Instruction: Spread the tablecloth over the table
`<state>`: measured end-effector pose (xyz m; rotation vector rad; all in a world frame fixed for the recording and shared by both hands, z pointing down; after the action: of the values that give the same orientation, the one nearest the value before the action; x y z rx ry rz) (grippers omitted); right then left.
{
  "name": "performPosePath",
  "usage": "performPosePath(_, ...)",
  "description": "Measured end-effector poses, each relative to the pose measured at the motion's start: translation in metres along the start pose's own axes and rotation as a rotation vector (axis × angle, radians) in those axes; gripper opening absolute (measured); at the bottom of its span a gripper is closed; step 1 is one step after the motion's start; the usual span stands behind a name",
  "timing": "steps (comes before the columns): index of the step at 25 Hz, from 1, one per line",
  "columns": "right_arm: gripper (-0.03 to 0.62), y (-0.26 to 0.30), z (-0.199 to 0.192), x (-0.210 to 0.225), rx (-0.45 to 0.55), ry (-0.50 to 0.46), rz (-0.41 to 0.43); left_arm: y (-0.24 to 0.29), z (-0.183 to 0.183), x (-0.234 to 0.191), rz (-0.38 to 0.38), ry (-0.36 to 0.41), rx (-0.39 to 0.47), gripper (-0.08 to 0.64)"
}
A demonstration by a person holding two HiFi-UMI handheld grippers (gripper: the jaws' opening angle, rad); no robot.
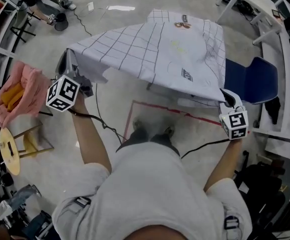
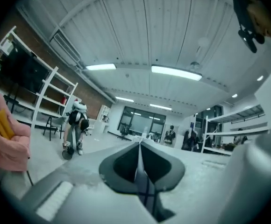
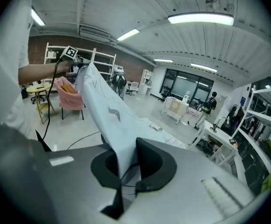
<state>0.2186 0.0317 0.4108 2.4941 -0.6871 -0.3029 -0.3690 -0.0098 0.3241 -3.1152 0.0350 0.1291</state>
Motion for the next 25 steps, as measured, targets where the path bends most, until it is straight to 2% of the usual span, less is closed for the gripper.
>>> performPosePath(4,0.006,-0.022,-0.014,0.018,-0.008,0.049,-0.045,0.009,-0.037,0.022,-0.145,0.025,-0.103,0.023)
performPosePath(7,0.006,-0.035,-0.031,0.029,-0.021,0.078,-0.084,0.009,-0.055,0.052,-0.197,0.068,-0.161,0.023)
performPosePath(11,0.006,-0.032,-0.039,0.036,-0.016,0.101,-0.093,0.013,-0.077,0.087,-0.226,0.049,-0.201,0.023)
performPosePath(16,0.008,-0.021,-0.036,0.039,0.006,0.122,-0.09,0.017,-0.088,0.112,-0.263,0.062,-0.233,0.023)
performPosePath(21,0.008,-0.017,-0.034,0.04,0.031,0.13,-0.079,0.018,-0.093,0.127,-0.269,0.059,-0.249,0.023)
performPosePath(25,0.008,-0.018,-0.036,0.048,0.044,0.137,-0.081,0.02,-0.093,0.13,-0.242,0.047,-0.252,0.023)
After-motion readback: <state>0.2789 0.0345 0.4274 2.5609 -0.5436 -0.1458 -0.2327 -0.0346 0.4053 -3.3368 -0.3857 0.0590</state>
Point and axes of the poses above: the fingertips, and each gripper's own axes: y forward along the fingers, x to its right, z out of its top, the point moved 7 cm from there along -y, backward along the fingers, and after that the axes turned 13 degrees about y, right-handed, at the moved point
